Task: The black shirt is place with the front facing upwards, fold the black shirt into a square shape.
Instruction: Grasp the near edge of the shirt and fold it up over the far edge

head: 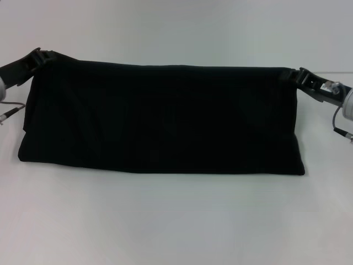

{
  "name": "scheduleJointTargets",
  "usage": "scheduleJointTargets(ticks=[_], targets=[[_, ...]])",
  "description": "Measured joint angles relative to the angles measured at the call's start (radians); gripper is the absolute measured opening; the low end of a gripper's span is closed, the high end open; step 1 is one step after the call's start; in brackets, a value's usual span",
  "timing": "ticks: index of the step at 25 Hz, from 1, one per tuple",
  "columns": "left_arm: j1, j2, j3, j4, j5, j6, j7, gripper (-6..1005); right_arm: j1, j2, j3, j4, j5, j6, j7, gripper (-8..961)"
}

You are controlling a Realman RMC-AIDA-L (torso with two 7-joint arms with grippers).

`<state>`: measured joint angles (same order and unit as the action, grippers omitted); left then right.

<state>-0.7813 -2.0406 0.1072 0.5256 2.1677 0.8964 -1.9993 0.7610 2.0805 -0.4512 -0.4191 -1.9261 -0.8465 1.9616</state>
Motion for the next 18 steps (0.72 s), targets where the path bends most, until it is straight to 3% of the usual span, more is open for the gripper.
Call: scheduleJointTargets(ticks=[6,14,18], targets=[[-0.023,-0.059,0.005,-0.016,-0.088,-0.132,0.161,50,0.022,0.015,0.000,0.049,0.017,0.134,-0.077,111],[-0.029,-0.081,0.092,-0.053,-0.214,-0.256,0.225,50,0.034,0.017,0.000,0.106,0.145,0.205,-0.268,117],[-0.025,-0.102,0.105,-0.062,-0.341,-0.249,0.384,51,0.042,0.017,0.000,0.128,0.217,0.217,-0.363,120]])
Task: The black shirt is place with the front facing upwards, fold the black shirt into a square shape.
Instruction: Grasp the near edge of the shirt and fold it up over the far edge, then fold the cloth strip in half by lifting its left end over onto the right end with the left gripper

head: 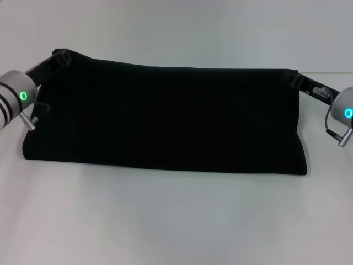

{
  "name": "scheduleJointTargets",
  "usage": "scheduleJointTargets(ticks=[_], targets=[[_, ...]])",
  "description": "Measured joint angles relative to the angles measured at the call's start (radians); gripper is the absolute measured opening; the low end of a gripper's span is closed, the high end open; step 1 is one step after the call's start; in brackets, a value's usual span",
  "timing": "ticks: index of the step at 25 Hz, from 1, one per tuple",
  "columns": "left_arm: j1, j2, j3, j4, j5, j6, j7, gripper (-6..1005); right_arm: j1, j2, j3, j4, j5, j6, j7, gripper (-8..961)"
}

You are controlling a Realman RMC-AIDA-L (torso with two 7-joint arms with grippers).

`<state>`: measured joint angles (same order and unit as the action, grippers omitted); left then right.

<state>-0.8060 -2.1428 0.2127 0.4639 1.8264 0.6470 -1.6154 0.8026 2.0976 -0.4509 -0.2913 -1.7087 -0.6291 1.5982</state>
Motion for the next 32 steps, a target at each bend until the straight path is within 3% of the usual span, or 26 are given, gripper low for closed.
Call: scheduleJointTargets(ticks=[2,3,11,15,22,26,32], targets=[[0.001,-0.004,0.000,-0.004,-0.030,0.006,0.049,51,0.005,0.000,0.000,0.009,0.027,-0.002,-0.039,121],[0.002,-0.013,0.001,-0.022,-0.106,0.025,0.161,76,0.008,0.000,0.000,0.014,0.037,-0.002,-0.059,122],[0.004,-0.016,0.001,-0.069,-0.215,0.029,0.270,284,0.018,0.001,0.006,0.022,0.060,0.007,-0.080,344],[0.011,-0.012,0.001,-0.070,-0.216,0.029,0.271,394,0.015,0.000,0.002,0.023,0.088,0.005,-0.078,510],[0.036,-0.011,0.000,-0.066,-0.221,0.042,0.269,674,0.004,-0.004,0.000,0.023,0.095,-0.036,-0.071,769],[0.041,-0.010,0.001,-0.064,-0.225,0.068,0.270,860,0.003,-0.003,0.000,0.023,0.095,-0.047,-0.076,769],[0.072,-0.008,-0.002,-0.059,-0.258,0.100,0.269,895,-0.009,-0.004,0.000,0.023,0.093,-0.095,-0.077,769]])
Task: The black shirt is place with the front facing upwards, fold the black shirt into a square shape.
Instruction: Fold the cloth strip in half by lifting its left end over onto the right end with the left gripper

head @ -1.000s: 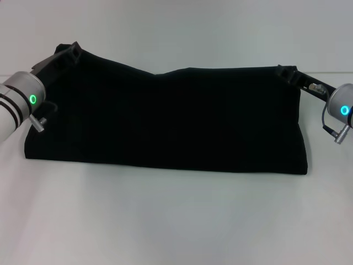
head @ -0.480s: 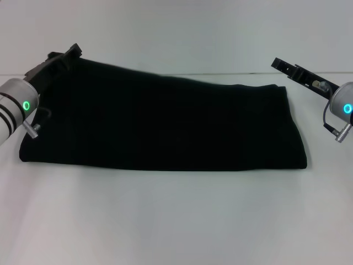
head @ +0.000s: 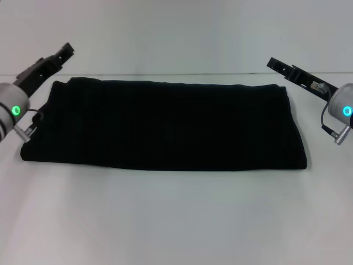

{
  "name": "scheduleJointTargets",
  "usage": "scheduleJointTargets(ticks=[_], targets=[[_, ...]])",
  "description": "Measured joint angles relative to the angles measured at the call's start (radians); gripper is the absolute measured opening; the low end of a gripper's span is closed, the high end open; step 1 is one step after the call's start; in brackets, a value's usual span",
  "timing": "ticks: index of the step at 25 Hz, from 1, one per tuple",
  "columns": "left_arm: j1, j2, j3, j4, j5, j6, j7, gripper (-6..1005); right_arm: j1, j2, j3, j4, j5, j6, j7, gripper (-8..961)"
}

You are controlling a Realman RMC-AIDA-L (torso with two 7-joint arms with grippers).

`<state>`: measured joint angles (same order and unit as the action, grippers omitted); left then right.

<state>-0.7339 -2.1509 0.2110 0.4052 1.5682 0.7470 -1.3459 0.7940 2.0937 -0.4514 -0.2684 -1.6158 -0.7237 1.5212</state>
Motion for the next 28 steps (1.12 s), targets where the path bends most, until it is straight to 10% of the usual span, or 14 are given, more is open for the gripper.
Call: scheduleJointTargets(ticks=[15,28], targets=[[0.274,0.049,0.032,0.208,0.253,0.500,-0.809,887,-0.183,-0.006,-0.417,-0.162,-0.091,-0.485,-0.238,768],[0.394,0.048,-0.057,0.281,0.460,0.663,-1.174,887,-0.240,0.001,-0.518,-0.126,-0.111,-0.521,-0.466,767]])
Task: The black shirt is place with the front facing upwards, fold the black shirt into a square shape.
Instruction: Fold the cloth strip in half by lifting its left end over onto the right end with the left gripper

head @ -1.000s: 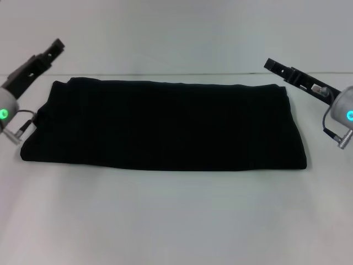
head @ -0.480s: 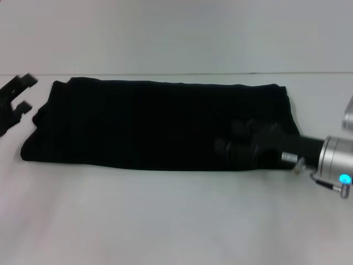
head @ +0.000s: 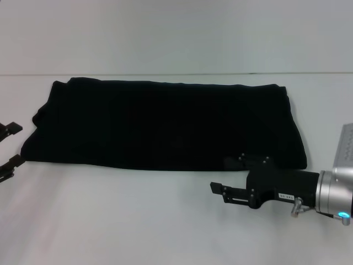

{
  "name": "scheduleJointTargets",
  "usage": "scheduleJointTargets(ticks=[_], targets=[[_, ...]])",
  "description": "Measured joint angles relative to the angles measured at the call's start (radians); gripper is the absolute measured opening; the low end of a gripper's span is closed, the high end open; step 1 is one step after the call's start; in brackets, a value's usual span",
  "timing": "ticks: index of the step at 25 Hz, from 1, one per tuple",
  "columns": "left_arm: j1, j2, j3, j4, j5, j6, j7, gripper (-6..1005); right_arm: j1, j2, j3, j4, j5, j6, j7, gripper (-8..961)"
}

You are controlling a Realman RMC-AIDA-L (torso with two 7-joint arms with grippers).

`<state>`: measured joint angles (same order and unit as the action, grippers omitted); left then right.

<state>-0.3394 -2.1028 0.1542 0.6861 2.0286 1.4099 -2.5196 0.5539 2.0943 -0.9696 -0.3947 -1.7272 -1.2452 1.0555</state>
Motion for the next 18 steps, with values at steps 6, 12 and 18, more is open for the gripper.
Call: scheduleJointTargets(ticks=[6,12,18], targets=[[-0.007,0.001,-0.007,-0.017,0.015,-0.014,-0.009,887,-0.024,0.003,0.011,0.010,0.016,0.002,-0.058,767],[-0.025,0.006,0.005,-0.047,0.037,-0.083,-0.014,887,-0.027,0.003,0.003,0.010,0.020,-0.005,-0.059,767],[-0.036,0.011,0.005,-0.082,0.056,-0.148,-0.017,888,-0.025,0.003,-0.012,0.010,0.017,-0.036,-0.086,766]])
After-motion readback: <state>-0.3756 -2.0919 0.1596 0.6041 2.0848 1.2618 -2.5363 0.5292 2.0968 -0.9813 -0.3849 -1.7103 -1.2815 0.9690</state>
